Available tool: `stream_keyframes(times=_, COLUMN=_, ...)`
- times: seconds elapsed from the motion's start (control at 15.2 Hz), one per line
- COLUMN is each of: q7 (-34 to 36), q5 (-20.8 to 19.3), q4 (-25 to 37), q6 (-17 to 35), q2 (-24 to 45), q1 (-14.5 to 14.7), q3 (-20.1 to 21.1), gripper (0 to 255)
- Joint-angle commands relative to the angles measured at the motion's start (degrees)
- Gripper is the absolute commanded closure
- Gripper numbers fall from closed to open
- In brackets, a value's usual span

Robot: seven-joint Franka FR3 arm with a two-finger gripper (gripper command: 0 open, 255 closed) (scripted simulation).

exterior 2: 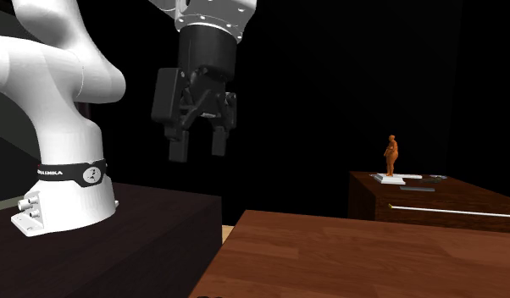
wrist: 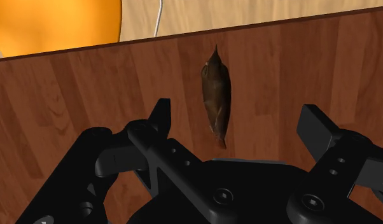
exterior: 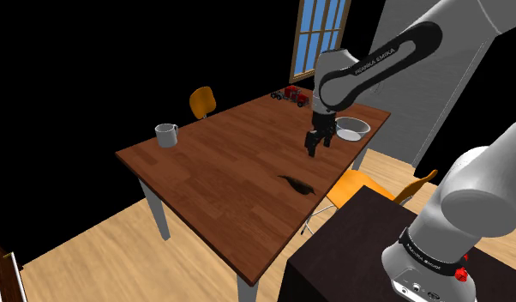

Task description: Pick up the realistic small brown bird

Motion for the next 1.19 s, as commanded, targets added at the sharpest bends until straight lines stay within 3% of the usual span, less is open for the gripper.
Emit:
stream_keyframes(times=0.0, q7=-0.89, q5=0.63, q4=0.54, q6=4.38, q2=5.06, q1=0.09, q3=-0.61, gripper=0)
stream_keyframes(times=0.46, q7=-5.31, q5=5.23, q4=5.01, q6=16.35, q2=22.39, q1=-0.01, q3=-1.09, gripper=0)
stream_keyframes(times=0.79, q7=-8.95, q5=9.34, q4=10.56, q6=22.53, q2=34.85, q1=-1.61, q3=0.63, gripper=0)
stream_keyframes(times=1.12, q7=-9.66, q5=10.31, q4=12.03, q6=25.65, q2=39.53, q1=-2.35, q3=1.52, gripper=0)
